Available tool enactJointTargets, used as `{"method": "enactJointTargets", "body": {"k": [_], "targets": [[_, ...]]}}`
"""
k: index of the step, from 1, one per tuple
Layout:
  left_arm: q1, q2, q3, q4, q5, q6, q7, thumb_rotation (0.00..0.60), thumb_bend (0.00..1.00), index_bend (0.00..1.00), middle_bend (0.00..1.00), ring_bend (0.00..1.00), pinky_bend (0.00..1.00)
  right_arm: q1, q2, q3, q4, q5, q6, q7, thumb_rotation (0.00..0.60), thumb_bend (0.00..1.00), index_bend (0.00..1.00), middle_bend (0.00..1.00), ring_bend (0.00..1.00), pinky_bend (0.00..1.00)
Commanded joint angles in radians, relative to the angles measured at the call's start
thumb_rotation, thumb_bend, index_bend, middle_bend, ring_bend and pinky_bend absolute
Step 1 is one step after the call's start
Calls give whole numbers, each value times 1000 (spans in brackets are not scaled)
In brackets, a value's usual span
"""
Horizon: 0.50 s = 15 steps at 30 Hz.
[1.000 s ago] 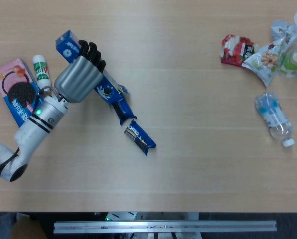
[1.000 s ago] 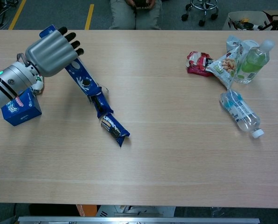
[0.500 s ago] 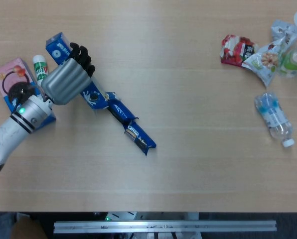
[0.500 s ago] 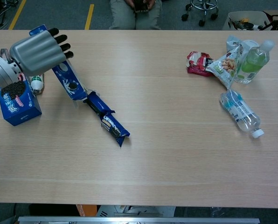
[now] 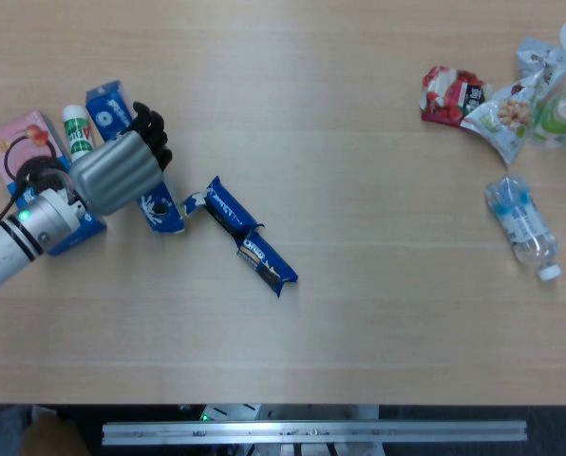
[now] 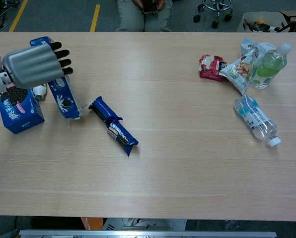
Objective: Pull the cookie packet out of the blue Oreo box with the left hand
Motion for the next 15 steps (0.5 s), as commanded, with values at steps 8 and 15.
{"method": "enactJointTargets", "body": {"k": [8,15], "targets": [[-54,-33,41,44,81,-36,-86,600,262,512,379,242,275,-4,3,0,-5,3,5,-4,600,355,414,427,398,430],[-63,-66,29,55,53,-91,-92,600,262,387,321,200,260,-14,3,-1,2,10,14,5,600,355,414,427,398,430]]}}
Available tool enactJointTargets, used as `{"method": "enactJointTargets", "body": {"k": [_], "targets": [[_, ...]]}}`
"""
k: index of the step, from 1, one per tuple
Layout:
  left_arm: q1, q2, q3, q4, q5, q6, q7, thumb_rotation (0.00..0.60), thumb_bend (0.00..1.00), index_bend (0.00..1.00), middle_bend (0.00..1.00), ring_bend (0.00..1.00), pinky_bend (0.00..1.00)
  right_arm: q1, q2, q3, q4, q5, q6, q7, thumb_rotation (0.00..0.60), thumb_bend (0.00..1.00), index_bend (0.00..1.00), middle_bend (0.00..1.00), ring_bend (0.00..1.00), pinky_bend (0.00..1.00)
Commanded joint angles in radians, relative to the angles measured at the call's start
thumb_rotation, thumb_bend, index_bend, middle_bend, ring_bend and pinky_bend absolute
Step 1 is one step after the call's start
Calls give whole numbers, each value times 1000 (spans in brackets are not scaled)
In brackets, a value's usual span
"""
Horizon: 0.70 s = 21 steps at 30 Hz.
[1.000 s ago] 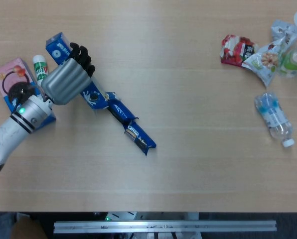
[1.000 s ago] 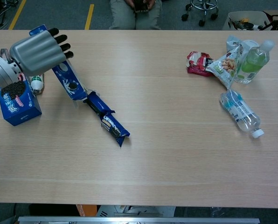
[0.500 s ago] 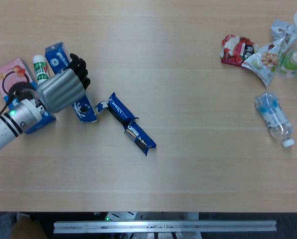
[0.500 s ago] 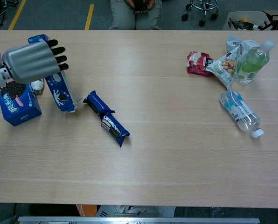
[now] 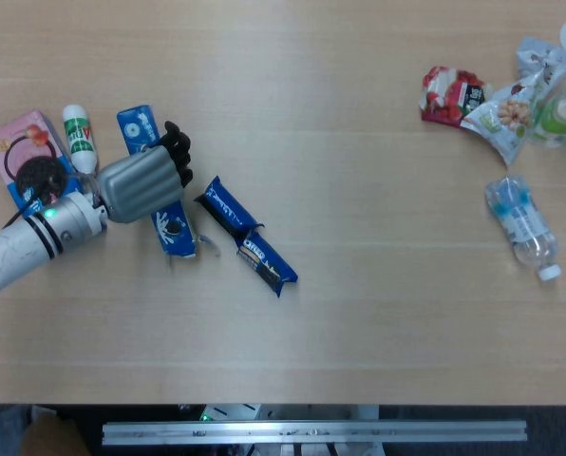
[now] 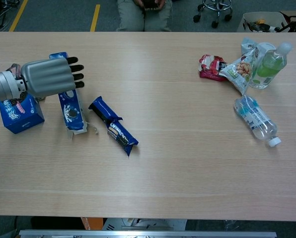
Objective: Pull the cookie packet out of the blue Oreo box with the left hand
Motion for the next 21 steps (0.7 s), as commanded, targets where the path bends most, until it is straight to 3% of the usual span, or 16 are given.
{"method": "enactJointTargets", "body": {"k": [1,4,9,13,18,21], "targets": [[-1,-13,-9,-1,-19,-27,25,600,262,348,299,187,255,-2,0,0,4,4,1,3,600,355,414,427,398,430],[7,-19,-27,-18,-52,-49,56,600,262,243,233,156,248,-3,0,2,7,5,2,8,600,355,414,427,398,430],[29,-9,-65,-52,-109,-46,93,600,262,150,171,133,241,-2,2,3,10,4,2,12,600,355,414,427,398,430],[68,5,-104,-81,-172,-12,126,600,262,145,168,131,241,-1,1,3,12,3,-1,14,600,355,414,427,398,430],[164,25,-192,-183,-339,67,160,600,262,146,165,131,241,4,1,5,13,3,-7,12,600,355,414,427,398,430],[224,45,-245,-271,-448,115,85,600,262,147,164,131,241,8,-1,7,15,7,-15,13,600,355,414,427,398,430]]}}
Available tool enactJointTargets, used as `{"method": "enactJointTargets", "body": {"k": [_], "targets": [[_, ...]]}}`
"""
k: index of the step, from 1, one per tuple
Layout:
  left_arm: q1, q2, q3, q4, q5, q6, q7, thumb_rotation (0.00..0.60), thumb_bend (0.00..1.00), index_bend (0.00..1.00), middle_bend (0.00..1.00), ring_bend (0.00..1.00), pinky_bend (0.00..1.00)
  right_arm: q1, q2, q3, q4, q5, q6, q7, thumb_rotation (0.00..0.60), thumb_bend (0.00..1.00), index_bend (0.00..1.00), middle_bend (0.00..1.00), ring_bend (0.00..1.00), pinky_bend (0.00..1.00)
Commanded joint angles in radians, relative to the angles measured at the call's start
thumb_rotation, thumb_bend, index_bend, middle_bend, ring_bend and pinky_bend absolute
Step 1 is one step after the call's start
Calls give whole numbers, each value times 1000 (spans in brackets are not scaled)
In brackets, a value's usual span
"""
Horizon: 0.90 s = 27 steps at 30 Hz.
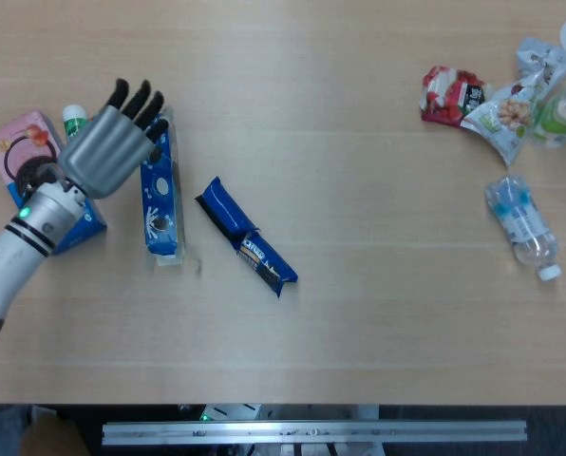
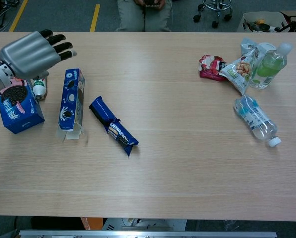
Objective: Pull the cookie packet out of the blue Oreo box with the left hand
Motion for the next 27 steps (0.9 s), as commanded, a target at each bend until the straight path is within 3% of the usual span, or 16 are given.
{"method": "enactJointTargets", "body": {"k": [1,4,8,18,27], "targets": [[107,36,-97,-142,-176,85,-112,600,262,149,164,131,241,4,-2,2,1,5,-10,1,600,355,414,427,398,430],[167,78,-136,-246,-293,103,-220,600,262,155,165,132,241,9,-2,1,1,9,-20,-4,600,355,414,427,398,430],[237,148,-138,-361,-351,141,-295,600,262,162,180,136,244,9,-3,6,-3,19,-23,-12,600,355,414,427,398,430],[404,210,-95,-512,-343,341,-356,600,262,183,196,137,244,8,-9,10,-15,37,-29,-54,600,354,414,427,398,430],[492,227,-54,-547,-248,458,-382,600,262,207,224,137,244,0,-9,3,-18,30,-21,-51,600,355,414,427,398,430]]}}
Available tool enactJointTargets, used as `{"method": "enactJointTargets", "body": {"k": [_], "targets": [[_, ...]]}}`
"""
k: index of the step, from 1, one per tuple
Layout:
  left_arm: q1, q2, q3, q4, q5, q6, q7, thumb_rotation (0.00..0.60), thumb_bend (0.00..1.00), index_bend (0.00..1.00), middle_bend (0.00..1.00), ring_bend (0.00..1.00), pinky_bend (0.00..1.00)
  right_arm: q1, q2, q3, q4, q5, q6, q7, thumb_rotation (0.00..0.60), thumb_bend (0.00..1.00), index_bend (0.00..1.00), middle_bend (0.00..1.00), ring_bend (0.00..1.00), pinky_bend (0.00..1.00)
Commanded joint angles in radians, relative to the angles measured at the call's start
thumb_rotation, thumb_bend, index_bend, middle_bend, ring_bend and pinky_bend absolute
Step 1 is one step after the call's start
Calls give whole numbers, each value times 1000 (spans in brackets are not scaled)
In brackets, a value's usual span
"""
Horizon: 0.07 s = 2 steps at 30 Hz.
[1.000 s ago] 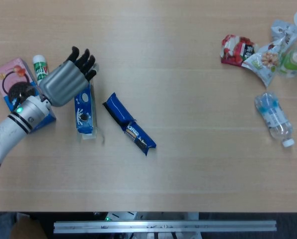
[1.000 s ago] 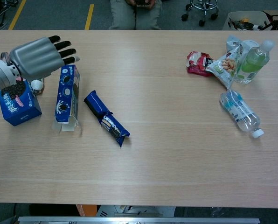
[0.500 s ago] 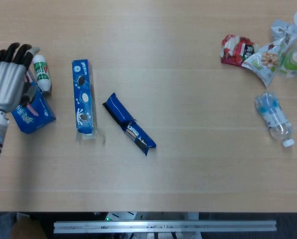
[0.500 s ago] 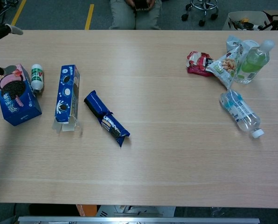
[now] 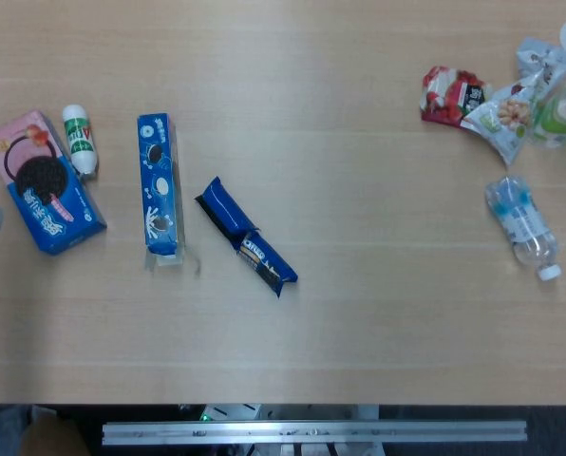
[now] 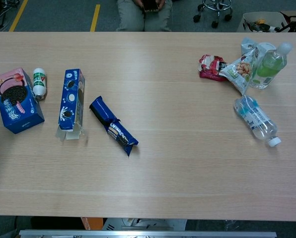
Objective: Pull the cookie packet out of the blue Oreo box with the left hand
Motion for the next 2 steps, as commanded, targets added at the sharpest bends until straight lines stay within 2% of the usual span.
{"method": "enactJointTargets", "body": {"k": [1,2], "targets": [[23,9,8,-12,17,22,-9,600,262,207,224,137,244,-1,0,-1,-1,-2,1,2,600,355,414,427,398,430],[28,11,6,-14,18,27,-13,600,262,208,224,137,244,-1,0,-1,-1,-3,3,2,600,354,414,427,398,430]]}}
